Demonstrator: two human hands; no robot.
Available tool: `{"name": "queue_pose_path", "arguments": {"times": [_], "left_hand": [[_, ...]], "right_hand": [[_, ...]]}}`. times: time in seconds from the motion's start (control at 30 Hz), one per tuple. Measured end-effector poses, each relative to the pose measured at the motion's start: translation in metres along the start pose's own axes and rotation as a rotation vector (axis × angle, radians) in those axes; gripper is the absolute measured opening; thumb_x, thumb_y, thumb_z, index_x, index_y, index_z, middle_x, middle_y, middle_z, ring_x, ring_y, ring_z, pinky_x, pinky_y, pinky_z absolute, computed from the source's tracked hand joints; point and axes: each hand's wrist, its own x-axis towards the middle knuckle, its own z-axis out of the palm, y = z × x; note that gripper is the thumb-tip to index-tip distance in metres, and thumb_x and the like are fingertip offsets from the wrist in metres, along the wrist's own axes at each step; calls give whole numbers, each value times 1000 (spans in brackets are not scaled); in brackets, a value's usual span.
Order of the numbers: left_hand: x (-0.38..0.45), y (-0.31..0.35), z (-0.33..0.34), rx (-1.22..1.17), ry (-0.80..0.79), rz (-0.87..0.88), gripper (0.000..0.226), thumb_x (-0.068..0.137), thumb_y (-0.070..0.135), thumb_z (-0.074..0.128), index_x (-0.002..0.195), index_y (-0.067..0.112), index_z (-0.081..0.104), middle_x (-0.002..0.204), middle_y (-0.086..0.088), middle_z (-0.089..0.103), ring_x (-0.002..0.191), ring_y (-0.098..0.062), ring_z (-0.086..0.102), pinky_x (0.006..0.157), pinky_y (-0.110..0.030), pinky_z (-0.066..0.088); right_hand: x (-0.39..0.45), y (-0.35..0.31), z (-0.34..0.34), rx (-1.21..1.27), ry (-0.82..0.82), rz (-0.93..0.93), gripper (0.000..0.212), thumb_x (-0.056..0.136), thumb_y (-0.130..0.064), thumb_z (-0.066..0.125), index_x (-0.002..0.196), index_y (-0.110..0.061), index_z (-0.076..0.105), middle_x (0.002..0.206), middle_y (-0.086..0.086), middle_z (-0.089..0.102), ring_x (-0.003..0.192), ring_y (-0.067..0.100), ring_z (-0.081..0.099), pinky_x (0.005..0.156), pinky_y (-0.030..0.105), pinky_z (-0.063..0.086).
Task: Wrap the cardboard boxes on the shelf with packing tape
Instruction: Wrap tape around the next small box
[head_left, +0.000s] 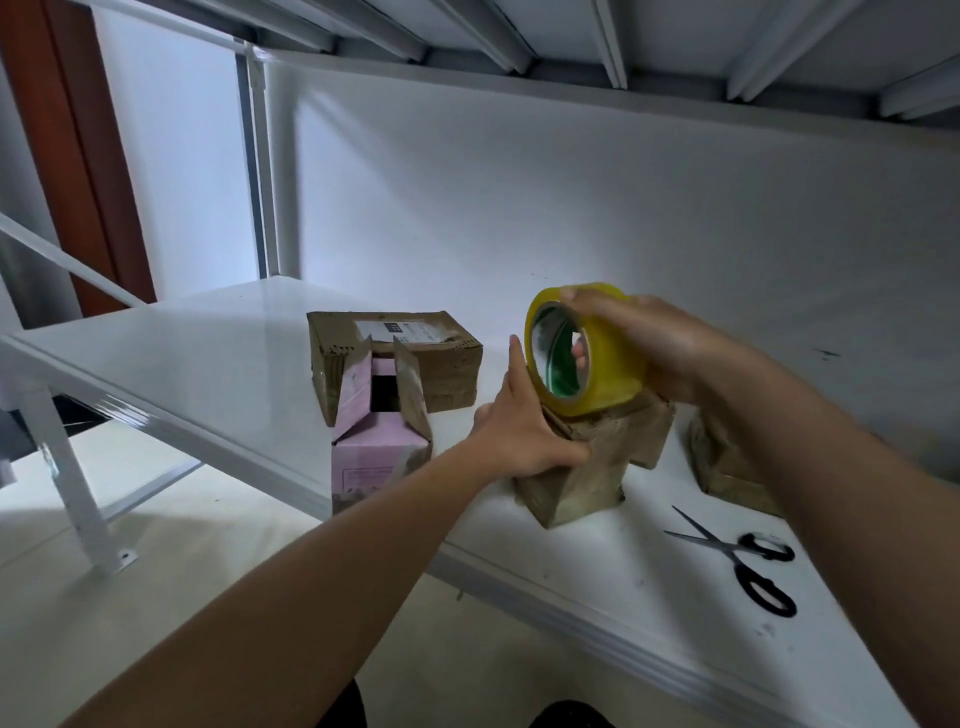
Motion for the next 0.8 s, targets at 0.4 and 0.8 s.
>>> {"name": "queue_pose_path", "arguments": {"times": [0.4, 0.8], "left_hand": [[24, -14, -10, -152, -245, -157, 157, 55, 41, 90, 135, 26, -44, 159, -5, 6, 144, -25, 18, 115, -37, 22], [32, 59, -23, 490, 279, 160, 56, 98, 33, 40, 148, 14, 25, 150, -9, 33, 139, -27, 28, 112, -49, 22]], "right_hand": [[-41, 70, -18, -663, -160, 375, 56, 69, -59, 67, 113, -26, 57, 111, 3, 61, 96, 24, 60, 89, 39, 51], [-21, 97, -3, -404, -82, 275, 56, 75, -50, 71, 121, -28, 49, 115, -1, 60, 94, 18, 58, 79, 31, 48]]}}
